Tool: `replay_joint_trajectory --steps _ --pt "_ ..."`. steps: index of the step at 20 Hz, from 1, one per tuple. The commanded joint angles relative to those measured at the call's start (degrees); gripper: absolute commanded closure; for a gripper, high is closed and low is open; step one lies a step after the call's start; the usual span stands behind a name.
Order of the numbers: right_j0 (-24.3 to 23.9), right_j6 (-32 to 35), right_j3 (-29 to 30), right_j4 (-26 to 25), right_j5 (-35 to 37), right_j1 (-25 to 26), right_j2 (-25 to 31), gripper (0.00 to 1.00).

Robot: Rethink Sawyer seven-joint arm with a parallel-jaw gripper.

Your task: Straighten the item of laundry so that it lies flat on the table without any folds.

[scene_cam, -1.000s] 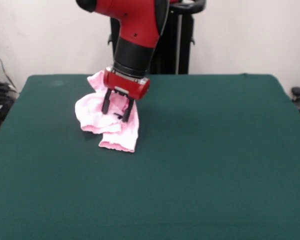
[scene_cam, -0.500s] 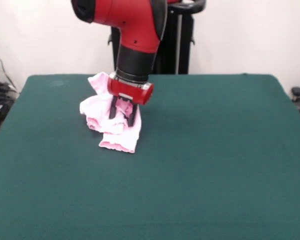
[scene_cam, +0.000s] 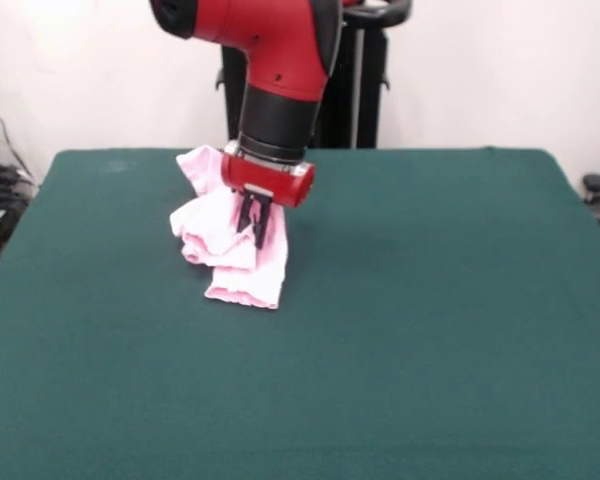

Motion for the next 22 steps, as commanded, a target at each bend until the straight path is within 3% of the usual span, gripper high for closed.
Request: replay_joint_trajectory --steps 1,5,10,13,16,22 --pt "3.0 5.0 2.8 4.6 2.2 -2.2 4.5 1.00" --pt "1.2 4.3 2.8 5.2 2.6 -4.1 5.2 1.00" --pt "0.8 2.5 -1.0 3.0 0.1 -4.7 0.1 1.00" --pt "-3.1 -0.8 -0.1 2.0 2.3 -8.3 6.1 1.00" --pt "-4.0 -1.0 -0.7 3.5 3.6 -8.6 11.6 1.00" --pt "-1.9 0.0 -3.7 4.8 4.9 -7.6 10.4 1.00"
